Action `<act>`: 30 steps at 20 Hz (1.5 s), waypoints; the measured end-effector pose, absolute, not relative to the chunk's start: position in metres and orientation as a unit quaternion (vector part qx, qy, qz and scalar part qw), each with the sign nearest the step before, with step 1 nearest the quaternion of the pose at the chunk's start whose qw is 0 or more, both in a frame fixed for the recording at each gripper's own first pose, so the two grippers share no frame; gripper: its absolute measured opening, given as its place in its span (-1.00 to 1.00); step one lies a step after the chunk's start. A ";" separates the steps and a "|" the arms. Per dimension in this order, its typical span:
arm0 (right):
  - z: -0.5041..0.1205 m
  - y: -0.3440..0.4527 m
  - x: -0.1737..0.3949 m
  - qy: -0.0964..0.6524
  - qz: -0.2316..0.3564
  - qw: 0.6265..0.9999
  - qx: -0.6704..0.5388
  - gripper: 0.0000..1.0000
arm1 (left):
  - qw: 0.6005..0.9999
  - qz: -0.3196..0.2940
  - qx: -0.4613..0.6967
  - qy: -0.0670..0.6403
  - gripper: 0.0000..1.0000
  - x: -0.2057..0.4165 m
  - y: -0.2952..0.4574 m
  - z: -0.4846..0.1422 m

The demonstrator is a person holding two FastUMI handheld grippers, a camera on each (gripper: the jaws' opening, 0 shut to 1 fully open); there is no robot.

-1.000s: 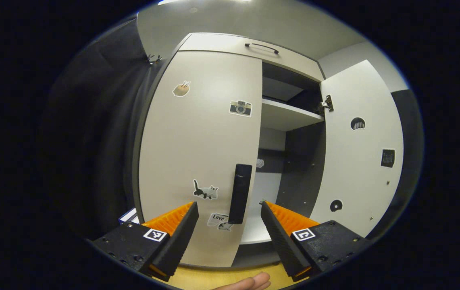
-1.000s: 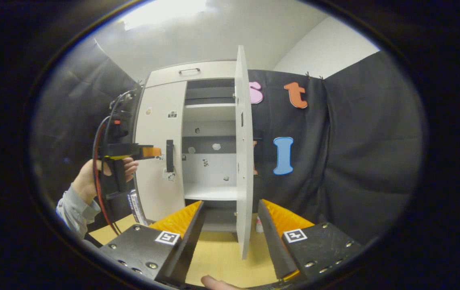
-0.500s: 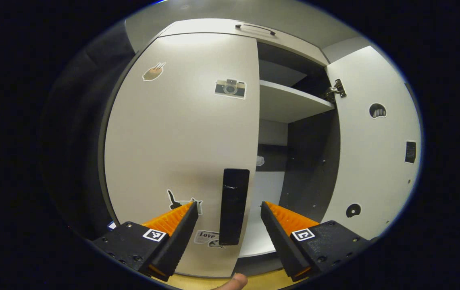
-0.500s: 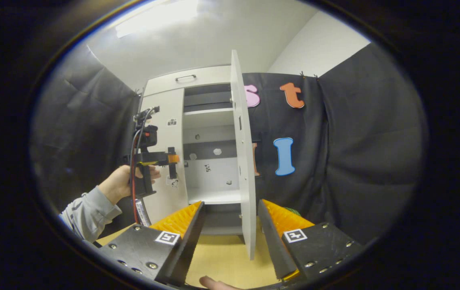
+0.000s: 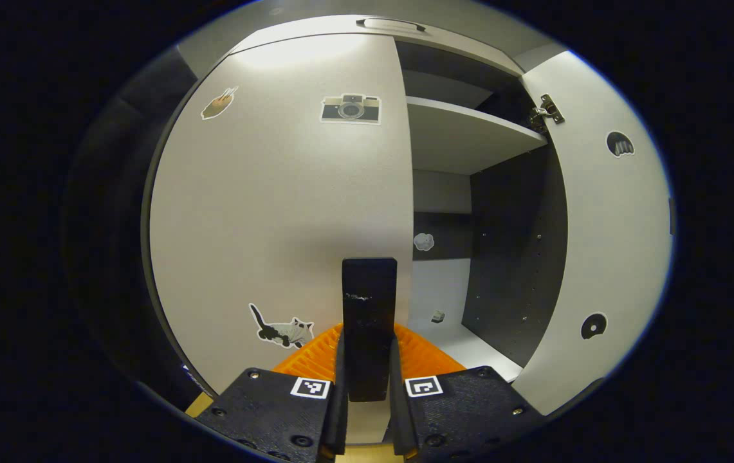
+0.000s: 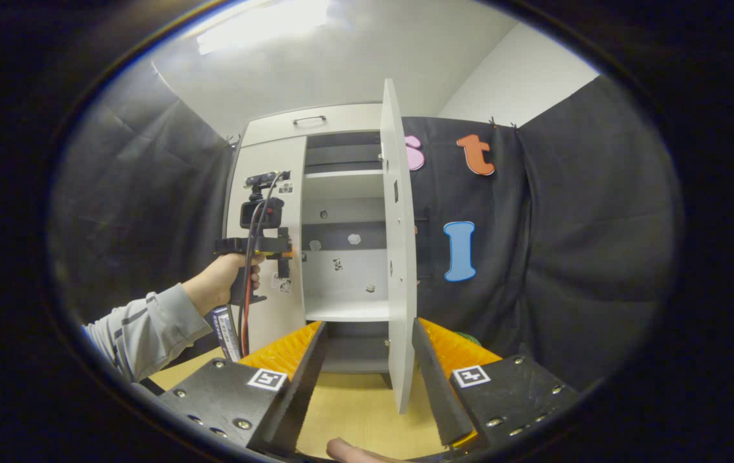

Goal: Open the right door of the double-door shoe cabinet with the right hand, and open the left door with the left hand.

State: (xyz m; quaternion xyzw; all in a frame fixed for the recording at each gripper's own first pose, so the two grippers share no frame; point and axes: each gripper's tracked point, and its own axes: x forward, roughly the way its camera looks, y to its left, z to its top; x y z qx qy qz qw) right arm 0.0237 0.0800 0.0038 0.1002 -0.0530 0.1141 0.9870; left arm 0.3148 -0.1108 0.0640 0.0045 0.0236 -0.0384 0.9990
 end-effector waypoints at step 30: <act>-0.002 0.073 0.005 -0.042 0.064 0.995 0.065 0.93 | 0.995 -0.097 -0.020 0.032 -0.53 0.218 -0.080 0.065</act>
